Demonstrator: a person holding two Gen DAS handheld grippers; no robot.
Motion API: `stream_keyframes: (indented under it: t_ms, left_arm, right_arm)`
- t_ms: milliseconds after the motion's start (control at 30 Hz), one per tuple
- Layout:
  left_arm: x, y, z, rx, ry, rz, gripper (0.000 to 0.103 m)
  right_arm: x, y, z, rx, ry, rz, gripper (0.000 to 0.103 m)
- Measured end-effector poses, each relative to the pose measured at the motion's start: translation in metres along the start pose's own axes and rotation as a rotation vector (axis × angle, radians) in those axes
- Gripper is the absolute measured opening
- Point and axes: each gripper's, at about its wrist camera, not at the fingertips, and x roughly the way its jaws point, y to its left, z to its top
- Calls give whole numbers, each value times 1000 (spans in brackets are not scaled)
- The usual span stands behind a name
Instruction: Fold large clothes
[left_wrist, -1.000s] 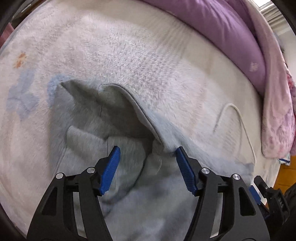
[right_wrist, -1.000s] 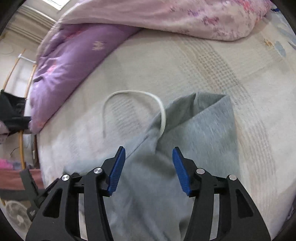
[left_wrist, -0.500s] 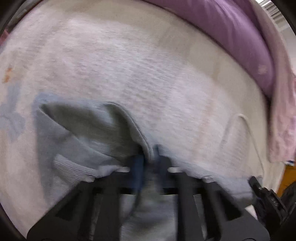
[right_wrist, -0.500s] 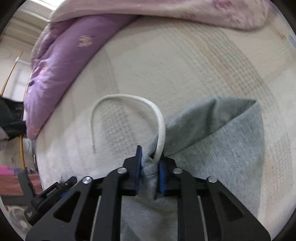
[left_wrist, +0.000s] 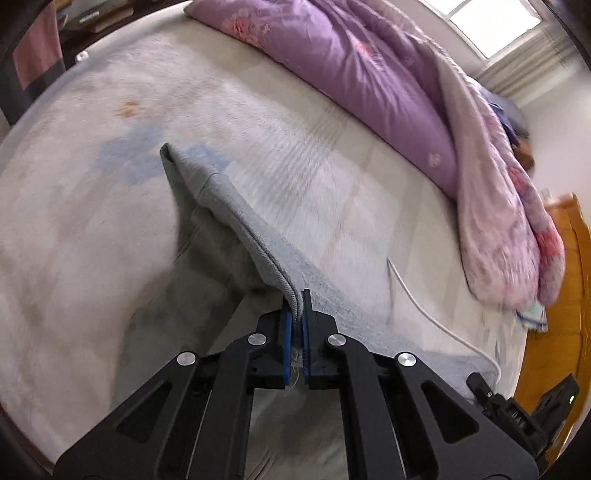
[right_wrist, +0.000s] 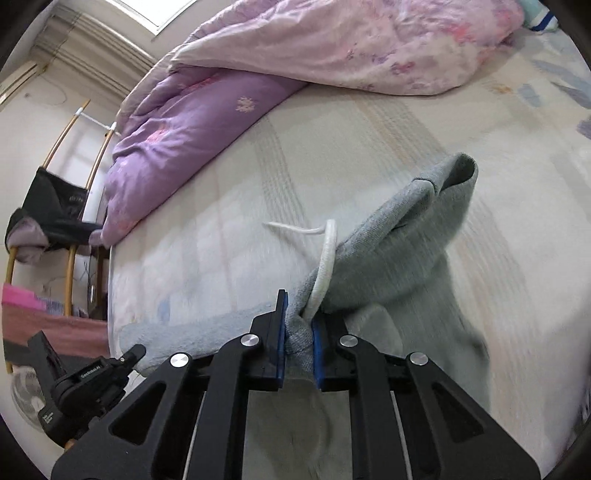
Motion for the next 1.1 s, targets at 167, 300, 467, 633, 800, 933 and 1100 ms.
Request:
stream_keyframes:
  t_ms: [167,300,467,633,800,933,1100]
  left_arm:
    - [-60,32,-65,69,13,3,4]
    - [-87,55,-120,133,38,26,4]
    - [-93,82,-174,179,-10,38,4]
    - [-63,107,-226,140,-32,37,4]
    - [-22,129,-259,96,5,101,17]
    - [-22,143,-269,80,13,139,53]
    - [-33,163,-255,13,-35,114,63]
  right_arm:
    - [-48,-3,-75,-2,3,-48,10]
    - [-78,-20,-148,65,3,-72,10]
    - [-81,-46,-200,30,-6,-61,11]
    - [-48,-80,-215,-58,-4,-56,12]
    - [-21,-127,-225,-25,45,-90,18]
    - [-26,-163,-230,116,64,-40,44]
    - [-29,-204,-210,298,19,80,63]
